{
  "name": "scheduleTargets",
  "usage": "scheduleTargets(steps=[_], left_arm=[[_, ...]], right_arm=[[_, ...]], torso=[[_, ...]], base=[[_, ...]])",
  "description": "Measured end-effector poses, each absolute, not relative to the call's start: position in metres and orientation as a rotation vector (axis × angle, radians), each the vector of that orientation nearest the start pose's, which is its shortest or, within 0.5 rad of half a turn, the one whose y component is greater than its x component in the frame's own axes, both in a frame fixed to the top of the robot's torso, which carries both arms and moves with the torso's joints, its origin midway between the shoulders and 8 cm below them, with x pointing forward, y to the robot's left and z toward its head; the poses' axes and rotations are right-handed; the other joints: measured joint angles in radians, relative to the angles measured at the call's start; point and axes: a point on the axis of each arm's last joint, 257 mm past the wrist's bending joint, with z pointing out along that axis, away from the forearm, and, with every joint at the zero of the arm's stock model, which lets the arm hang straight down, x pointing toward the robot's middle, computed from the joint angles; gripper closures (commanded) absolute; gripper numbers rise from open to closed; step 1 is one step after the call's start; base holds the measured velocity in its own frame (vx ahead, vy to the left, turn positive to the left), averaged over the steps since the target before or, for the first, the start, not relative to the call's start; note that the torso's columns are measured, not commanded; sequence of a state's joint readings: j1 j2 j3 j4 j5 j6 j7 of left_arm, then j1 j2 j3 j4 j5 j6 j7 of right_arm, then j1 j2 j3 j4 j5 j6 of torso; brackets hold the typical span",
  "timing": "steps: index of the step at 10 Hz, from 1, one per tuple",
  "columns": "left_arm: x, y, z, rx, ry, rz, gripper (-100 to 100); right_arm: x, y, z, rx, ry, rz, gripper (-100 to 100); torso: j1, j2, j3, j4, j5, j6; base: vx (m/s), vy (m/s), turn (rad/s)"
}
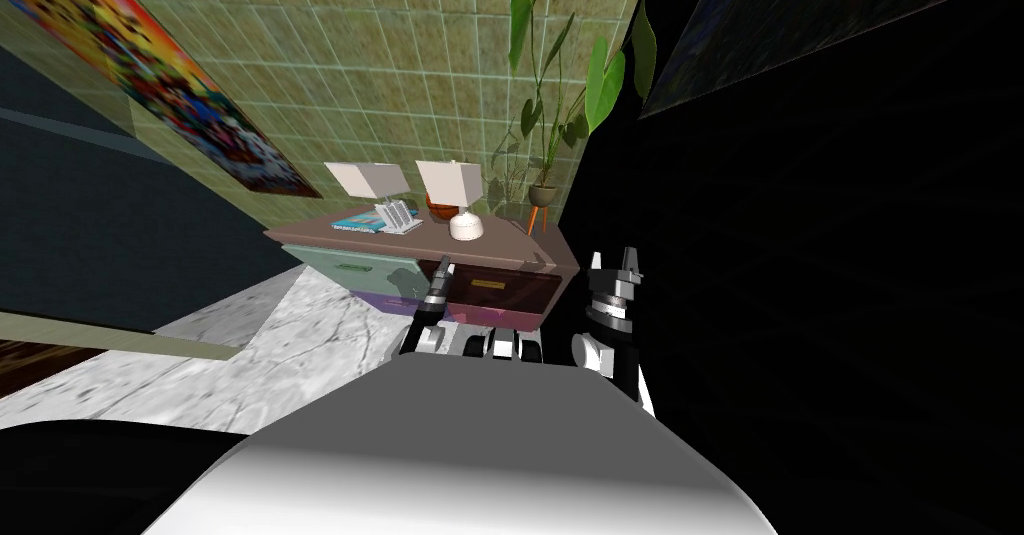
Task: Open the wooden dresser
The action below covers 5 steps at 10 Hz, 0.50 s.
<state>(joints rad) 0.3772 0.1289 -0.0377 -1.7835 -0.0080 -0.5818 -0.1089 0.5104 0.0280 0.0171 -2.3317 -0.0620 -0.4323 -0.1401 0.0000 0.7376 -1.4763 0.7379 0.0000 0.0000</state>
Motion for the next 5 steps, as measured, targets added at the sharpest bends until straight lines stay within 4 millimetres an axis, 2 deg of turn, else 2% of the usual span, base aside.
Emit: scheduleTargets(steps=[5], left_arm=[[0.415, 0.267, -0.19, -0.773, 1.058, -1.147, -100]], right_arm=[[0.343, -0.285, 0.031, 0.789, 0.523, 1.479, 0]], torso=[[0.0, 0.0, 0.0, 0.0, 0.0, 0.0]], base=[[-0.014, -0.006, -0.022]])
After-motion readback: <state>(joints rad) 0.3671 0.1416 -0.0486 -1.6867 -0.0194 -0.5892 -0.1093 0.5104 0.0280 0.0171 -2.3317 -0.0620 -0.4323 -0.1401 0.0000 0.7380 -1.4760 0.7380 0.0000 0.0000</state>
